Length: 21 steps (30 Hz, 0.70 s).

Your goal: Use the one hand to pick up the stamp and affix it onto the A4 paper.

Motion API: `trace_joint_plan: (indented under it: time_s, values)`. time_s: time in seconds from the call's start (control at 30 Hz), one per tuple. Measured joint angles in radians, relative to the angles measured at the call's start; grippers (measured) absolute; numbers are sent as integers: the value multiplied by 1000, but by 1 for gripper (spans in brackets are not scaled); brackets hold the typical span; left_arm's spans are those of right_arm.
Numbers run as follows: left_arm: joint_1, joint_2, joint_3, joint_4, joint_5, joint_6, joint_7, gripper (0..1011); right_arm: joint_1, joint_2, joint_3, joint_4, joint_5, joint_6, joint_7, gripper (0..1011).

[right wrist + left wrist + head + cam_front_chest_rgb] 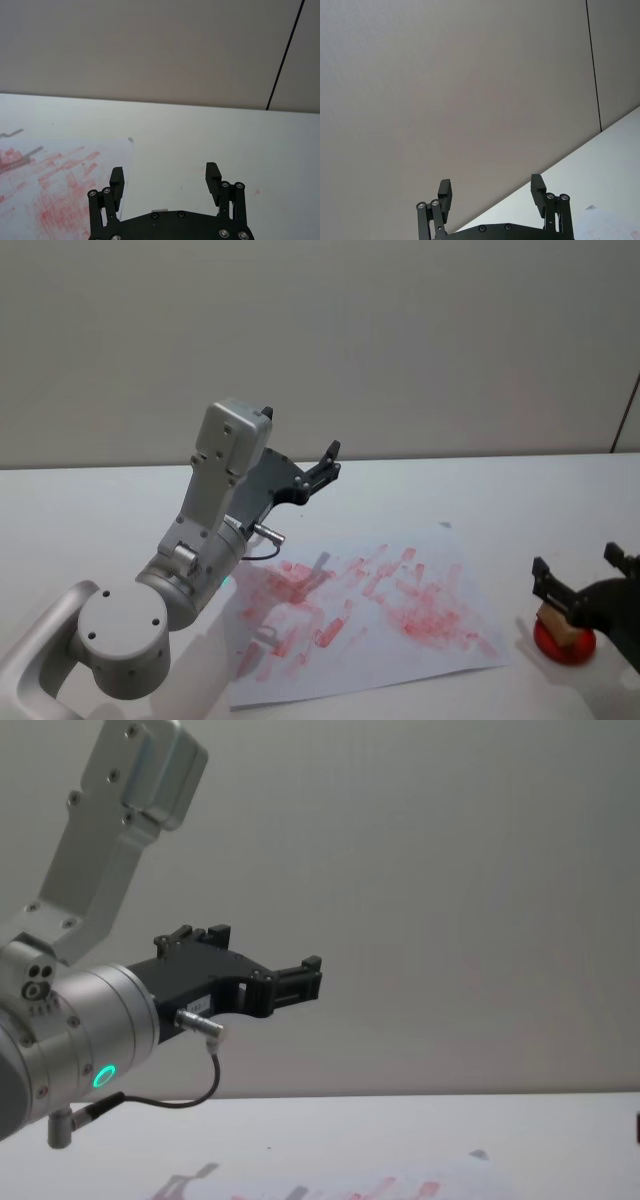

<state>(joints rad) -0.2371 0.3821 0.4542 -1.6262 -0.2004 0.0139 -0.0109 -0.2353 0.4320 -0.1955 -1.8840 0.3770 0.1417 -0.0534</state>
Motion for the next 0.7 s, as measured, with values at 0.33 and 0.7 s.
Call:
trace_joint_plan:
  time_s: [0.33,0.7]
  values:
    - [0,0,0,0,0,0,0,1001,-14,5,0,-3,5,87,4,1001]
    - [0,0,0,0,0,0,0,1001,-11,-3,-5,5,-16,200,-8,1001]
